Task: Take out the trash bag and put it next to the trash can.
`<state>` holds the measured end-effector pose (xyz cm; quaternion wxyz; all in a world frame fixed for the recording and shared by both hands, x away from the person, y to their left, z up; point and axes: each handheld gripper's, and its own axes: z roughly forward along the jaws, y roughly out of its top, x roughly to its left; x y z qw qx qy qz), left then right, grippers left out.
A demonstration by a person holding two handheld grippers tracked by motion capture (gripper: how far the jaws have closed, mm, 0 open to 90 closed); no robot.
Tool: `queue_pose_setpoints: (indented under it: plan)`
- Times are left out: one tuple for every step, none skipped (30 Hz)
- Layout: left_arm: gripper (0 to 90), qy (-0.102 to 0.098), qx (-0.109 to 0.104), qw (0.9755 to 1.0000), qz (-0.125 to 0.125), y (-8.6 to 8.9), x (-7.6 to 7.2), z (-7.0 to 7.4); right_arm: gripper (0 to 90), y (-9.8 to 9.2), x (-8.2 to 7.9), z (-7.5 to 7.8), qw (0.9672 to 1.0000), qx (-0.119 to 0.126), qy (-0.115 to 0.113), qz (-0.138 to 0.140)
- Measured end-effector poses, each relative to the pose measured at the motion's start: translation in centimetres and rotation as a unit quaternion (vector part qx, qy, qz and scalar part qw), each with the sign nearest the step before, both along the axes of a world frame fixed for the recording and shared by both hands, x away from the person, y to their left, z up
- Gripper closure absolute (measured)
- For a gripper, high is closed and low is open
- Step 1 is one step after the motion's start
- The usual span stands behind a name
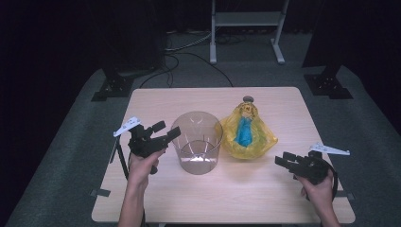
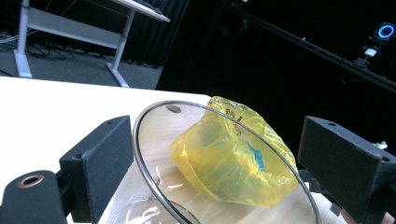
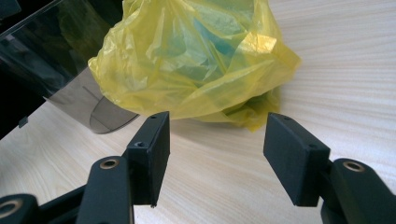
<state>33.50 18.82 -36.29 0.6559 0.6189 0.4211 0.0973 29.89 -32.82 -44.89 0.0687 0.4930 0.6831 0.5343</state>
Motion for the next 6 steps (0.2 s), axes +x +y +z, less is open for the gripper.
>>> queue_pose_setpoints:
  plan:
    - [9.2,0.000,0.000,1.0000,0.000,0.00,0.00,0.00,40.7,-0.04,-0.14,-0.08,1.0000,0.002,0.000,-0.001]
    - [9.2,0.000,0.000,1.0000,0.000,0.00,-0.01,0.01,40.7,-0.11,-0.27,-0.17,1.0000,0.004,-0.001,-0.001]
    - [9.2,0.000,0.000,1.0000,0.001,-0.01,-0.01,0.01,40.7,-0.19,-0.43,-0.25,1.0000,0.006,-0.001,-0.002]
    - [9.2,0.000,0.000,1.0000,0.000,0.00,-0.02,0.03,40.7,-0.27,-0.57,-0.35,0.9999,0.010,-0.002,-0.004]
    - [9.2,-0.001,0.000,1.0000,0.001,-0.01,-0.02,0.04,40.7,-0.37,-0.70,-0.47,0.9999,0.015,-0.003,-0.006]
    - [9.2,-0.002,0.001,1.0000,0.000,-0.01,-0.01,0.04,40.7,-0.47,-0.81,-0.59,0.9998,0.020,-0.004,-0.008]
